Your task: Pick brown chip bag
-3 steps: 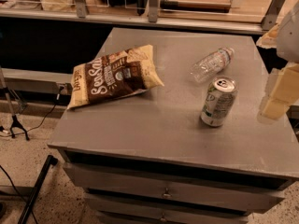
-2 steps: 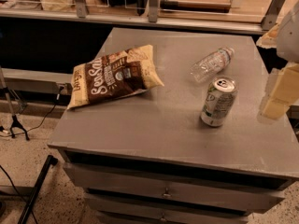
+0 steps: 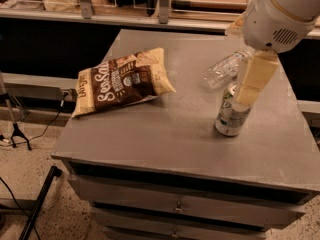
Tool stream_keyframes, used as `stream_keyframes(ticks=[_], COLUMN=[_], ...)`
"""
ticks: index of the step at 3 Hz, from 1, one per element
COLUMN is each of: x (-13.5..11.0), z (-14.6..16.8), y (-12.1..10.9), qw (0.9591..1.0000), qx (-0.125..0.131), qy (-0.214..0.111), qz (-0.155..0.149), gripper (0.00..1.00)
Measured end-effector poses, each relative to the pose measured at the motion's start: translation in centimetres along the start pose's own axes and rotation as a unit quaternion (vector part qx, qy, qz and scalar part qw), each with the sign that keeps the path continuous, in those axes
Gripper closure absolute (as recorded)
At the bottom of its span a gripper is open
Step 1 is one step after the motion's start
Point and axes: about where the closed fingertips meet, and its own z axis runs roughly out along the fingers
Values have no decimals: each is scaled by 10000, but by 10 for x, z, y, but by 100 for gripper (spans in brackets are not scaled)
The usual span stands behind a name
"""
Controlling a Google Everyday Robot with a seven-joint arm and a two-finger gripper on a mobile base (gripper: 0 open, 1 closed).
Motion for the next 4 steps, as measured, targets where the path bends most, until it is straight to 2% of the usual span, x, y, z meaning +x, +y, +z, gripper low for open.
stream_keyframes(ticks=[1,2,3,4], x=[-45,-89,-128,-152], z=[18,42,81,104], y=[-16,-27,-44,-56], qw=[9988,9961,9934,9927], qx=[14,66,57,-67], qy=[-122,-17,297,358], qz=[-482,-877,-1106,-1153], gripper=[0,0,0,0])
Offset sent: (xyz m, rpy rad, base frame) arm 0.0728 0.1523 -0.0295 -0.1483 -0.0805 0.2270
